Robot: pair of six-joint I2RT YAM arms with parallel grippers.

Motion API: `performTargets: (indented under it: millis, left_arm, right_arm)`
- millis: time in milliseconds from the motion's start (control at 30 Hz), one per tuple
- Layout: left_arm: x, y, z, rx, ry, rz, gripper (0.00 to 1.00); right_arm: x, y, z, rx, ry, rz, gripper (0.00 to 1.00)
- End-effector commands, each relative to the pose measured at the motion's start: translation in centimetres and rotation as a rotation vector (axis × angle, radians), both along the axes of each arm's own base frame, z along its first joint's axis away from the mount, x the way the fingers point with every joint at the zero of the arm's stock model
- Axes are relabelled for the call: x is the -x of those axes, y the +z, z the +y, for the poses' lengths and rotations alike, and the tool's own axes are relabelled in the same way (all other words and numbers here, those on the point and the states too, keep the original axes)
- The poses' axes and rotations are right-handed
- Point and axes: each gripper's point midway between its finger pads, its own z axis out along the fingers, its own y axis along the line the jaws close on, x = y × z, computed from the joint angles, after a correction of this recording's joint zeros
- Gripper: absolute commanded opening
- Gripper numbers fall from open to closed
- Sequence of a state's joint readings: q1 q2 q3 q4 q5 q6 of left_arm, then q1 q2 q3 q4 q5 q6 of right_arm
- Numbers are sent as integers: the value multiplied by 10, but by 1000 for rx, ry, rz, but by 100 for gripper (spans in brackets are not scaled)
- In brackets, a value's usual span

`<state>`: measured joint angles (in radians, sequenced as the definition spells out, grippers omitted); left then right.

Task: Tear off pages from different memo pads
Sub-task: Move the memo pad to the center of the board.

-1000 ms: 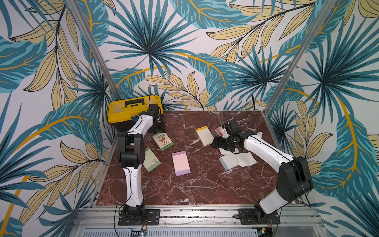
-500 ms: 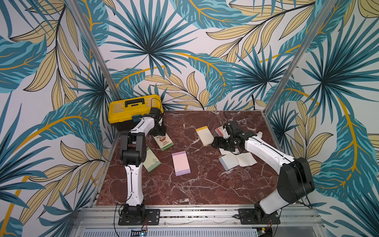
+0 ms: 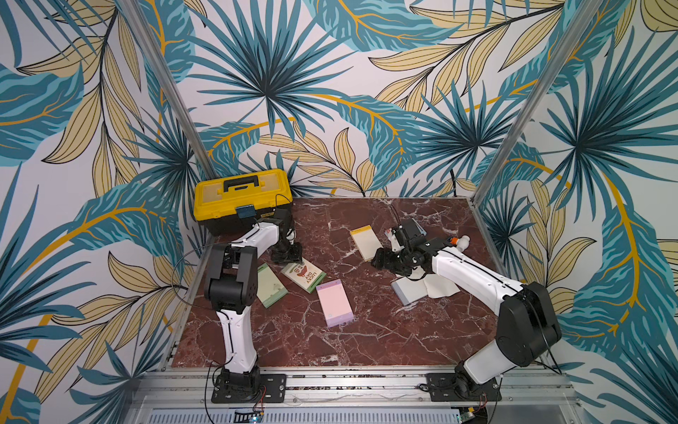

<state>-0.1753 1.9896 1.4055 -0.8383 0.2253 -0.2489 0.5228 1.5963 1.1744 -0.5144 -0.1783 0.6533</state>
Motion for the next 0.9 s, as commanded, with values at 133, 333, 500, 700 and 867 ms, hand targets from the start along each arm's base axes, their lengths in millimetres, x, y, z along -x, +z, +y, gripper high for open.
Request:
performTargets:
  millis: [133,333,500,700,867]
  left_arm:
    - [58,-8,-45,115,175,169,51]
    - [50,18,-42,107,210,88,55]
    - [24,61,-50,142,145,-20,63]
    - [0,85,-52,145,122,-90,64]
    - [-13,82,-61,171,62,-106,64]
  right_arm:
    - [32,-16,75,-108,-4,96,65]
    - [75,-49,85,-70,-29,220,27]
    - [117,-61,86,-43,-8,301,14]
    - [150,-76,98,-72,41,396,4]
    - [188,-76,103,-39,156,459,0]
